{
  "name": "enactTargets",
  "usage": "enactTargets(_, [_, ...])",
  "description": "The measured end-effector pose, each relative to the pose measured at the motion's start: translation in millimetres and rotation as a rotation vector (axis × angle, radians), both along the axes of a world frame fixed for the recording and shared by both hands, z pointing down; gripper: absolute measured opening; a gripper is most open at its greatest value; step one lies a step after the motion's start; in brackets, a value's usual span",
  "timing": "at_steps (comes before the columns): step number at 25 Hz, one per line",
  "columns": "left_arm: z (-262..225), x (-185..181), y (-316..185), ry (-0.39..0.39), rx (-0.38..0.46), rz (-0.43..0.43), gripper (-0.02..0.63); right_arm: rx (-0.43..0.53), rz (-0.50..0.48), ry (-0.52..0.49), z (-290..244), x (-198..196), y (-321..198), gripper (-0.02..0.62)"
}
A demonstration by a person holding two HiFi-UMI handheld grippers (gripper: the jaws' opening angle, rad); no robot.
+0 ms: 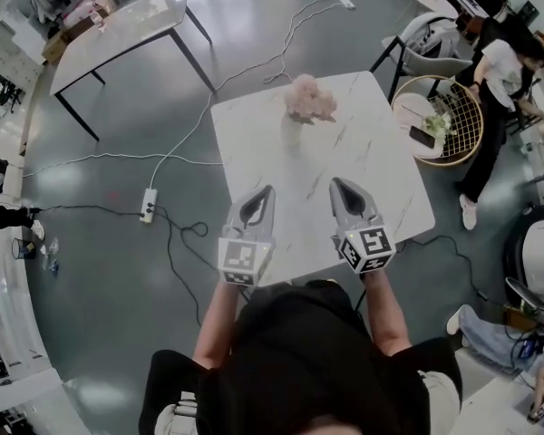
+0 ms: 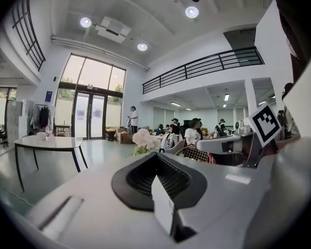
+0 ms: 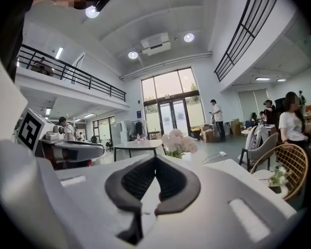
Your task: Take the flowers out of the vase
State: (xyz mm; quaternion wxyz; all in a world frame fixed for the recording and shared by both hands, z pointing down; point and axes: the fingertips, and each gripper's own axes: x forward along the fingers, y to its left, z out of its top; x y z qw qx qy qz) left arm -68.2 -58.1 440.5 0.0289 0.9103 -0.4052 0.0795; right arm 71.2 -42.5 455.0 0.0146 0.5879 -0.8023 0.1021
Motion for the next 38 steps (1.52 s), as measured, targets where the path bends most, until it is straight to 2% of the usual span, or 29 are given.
enactTargets(9, [10,-19,-33,0.01,-0.005,0.09,0.006,-0.021,0.095,0.012,9,-17,-21,0.003])
enactTargets(18, [15,-12,-55,0.018,-0.03,0.128,0.006,-0.036,0.125,0.021,9,-12,-41,0.004])
enactTargets(33, [41,7,-92,-0.012,-0.083,0.027,0.006,-0.082,0.026,-0.012,40,9,-96,0.005])
enactTargets(38, [47,13,-101,0.018,-0.093,-0.009,0.006,-0.087,-0.026,-0.03,54,11,-115,0.005])
